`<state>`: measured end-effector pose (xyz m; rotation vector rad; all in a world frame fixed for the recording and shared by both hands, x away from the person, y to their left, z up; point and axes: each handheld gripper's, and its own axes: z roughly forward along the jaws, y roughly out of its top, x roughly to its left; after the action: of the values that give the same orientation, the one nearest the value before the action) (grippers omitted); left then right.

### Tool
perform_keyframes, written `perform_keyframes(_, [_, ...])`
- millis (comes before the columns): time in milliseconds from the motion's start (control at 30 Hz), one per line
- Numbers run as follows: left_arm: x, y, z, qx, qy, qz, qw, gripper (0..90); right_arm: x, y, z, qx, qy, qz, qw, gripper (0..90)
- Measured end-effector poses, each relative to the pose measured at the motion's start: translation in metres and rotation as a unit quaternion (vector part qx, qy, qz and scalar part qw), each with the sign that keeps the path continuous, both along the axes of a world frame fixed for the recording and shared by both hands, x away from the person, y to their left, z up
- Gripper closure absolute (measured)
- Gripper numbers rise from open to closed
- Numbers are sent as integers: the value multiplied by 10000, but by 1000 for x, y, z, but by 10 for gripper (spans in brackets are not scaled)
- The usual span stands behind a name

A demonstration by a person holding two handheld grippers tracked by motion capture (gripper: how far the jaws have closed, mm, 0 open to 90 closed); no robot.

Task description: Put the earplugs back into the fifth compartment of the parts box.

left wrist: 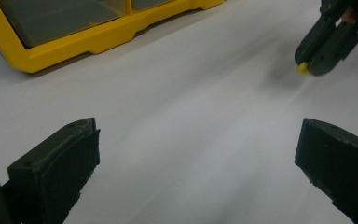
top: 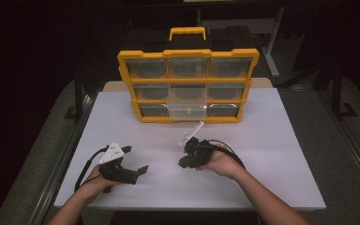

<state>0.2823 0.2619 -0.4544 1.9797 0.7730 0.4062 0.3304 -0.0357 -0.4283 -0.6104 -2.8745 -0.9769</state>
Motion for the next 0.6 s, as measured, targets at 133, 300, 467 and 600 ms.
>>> perform_keyframes(133, [0,0,0,0,5,5,10000,0,5,-11,9,31,-16,-101,9999,812])
perform_keyframes(300, [0,0,0,0,13,12,10000,0,12,-27,23,74,-107,-188,9997,811])
perform_keyframes(467, [0,0,0,3,11,17,10000,0,20,-43,35,122,-168,-307,9993,812])
perform_keyframes(600, [0,0,0,5,17,17,10000,0,26,-52,43,139,-221,-372,9990,812])
